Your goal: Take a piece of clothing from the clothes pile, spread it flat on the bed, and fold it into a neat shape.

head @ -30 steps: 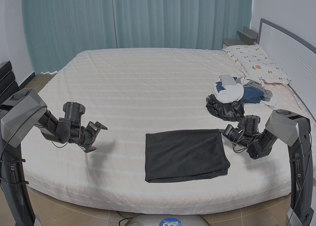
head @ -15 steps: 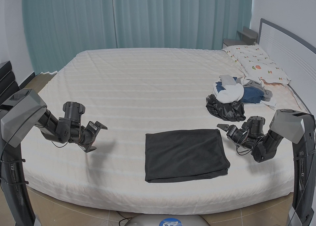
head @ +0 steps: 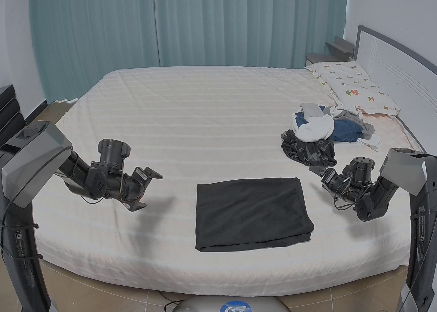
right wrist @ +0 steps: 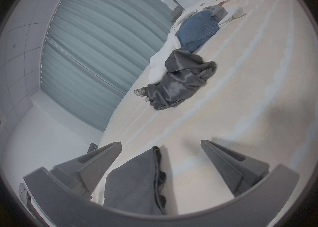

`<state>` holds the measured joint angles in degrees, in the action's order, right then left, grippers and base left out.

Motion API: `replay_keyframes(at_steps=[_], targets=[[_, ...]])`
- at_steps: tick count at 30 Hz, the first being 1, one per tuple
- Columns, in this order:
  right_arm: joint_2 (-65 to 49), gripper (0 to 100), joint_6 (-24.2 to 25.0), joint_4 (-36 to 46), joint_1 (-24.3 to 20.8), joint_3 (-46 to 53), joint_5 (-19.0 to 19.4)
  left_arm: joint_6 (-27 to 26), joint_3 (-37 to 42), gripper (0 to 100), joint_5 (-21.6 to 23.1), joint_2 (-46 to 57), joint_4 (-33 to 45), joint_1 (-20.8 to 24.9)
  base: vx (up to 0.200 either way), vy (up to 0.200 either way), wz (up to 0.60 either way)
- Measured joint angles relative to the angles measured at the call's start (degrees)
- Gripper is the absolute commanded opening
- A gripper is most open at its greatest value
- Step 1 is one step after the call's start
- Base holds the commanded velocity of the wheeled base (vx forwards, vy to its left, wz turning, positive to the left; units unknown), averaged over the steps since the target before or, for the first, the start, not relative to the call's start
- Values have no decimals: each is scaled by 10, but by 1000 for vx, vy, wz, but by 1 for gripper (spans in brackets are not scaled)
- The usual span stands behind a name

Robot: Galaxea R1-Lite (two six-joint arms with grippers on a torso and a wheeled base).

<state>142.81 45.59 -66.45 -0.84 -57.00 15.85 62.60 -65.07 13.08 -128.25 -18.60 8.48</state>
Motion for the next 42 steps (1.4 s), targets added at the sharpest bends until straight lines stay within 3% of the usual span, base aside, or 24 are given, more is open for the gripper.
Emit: replay_keyframes(at_steps=[4,19,37,42], targets=[[1,100,-2,0,-6,6,0,2,1,100,0,0,-1,8,0,-200,0],[-1,100,-53,-20,-71,68,4,8,5,100,-9,2,4,1,0,0,0],[7,100,-89,-20,-119,76,49,12,-2,100,-8,0,0,-34,0,200,0],[10,100,-106,-13,-119,75,56,10,-4,100,-8,-1,0,-34,0,0,0]])
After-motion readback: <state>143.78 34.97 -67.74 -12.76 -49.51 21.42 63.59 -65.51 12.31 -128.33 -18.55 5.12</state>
